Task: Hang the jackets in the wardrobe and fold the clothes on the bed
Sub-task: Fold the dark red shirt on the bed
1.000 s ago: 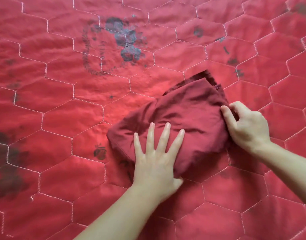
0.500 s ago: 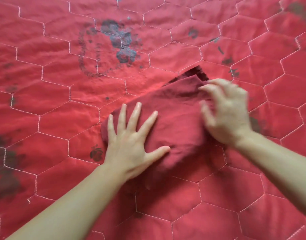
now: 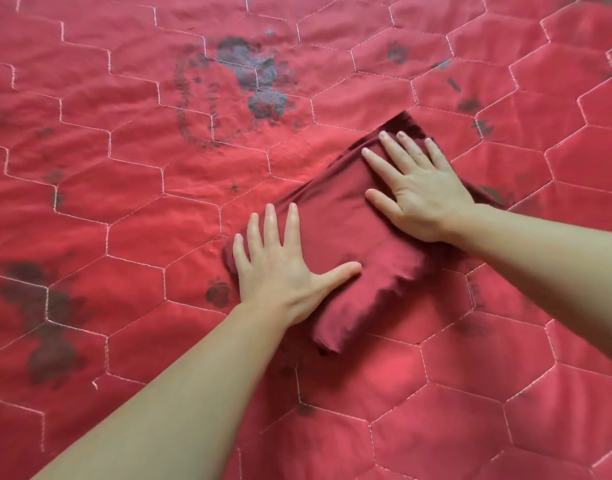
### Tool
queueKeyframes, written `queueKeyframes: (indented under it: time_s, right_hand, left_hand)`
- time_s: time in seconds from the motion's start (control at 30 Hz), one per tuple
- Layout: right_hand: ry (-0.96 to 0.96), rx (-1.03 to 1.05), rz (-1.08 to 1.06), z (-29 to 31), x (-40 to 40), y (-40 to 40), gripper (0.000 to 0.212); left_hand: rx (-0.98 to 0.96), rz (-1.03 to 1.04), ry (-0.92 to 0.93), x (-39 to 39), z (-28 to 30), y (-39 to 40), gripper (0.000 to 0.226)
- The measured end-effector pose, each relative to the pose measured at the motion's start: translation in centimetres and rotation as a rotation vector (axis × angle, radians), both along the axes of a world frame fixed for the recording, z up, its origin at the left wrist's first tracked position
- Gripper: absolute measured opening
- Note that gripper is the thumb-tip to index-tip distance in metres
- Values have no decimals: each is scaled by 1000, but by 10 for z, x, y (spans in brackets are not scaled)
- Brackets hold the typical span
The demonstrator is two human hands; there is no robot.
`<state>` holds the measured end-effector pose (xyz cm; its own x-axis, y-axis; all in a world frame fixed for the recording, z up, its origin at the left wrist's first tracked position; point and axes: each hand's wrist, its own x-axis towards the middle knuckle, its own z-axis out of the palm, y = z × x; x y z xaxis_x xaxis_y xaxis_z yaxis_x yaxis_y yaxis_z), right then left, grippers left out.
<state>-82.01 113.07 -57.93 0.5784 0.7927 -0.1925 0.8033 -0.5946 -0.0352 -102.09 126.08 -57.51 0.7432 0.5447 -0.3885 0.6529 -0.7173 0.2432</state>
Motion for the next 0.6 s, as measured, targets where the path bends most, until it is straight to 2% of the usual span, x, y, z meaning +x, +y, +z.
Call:
queueKeyframes:
  time_s: [0.07, 0.13, 0.2, 0.27, 0.33, 0.43, 0.5, 0.53, 0.6]
  right_hand:
    - [-7, 168, 19, 11, -34, -5, 67]
    - [93, 304, 163, 19, -91, -21, 72]
    - [181, 272, 302, 17, -145, -45, 80]
    - [207, 187, 284, 12, -179, -64, 84]
    - [240, 281, 57, 11, -202, -71, 77]
    - [374, 649, -671, 19, -228, -60, 66]
    - [550, 760, -1081, 22, -235, -51, 70]
    - [602, 748, -1170, 24, -234, -49, 73]
    - [726, 731, -1265, 27, -228, -48, 75]
  left_hand:
    - [-34, 19, -3, -7, 5, 4, 114]
    - [-47, 15, -38, -20, 9, 9, 94]
    - [-47, 2, -67, -39, 12, 11, 78]
    - [-88, 32, -87, -57, 15, 8, 67]
    - [-134, 95, -171, -73, 18, 2, 61]
    - [-282, 303, -319, -80, 24, -3, 71]
    - [-423, 484, -297, -81, 30, -2, 78]
    - [-482, 552, -252, -81, 32, -1, 78]
    - [-626, 633, -138, -84, 36, 1, 62]
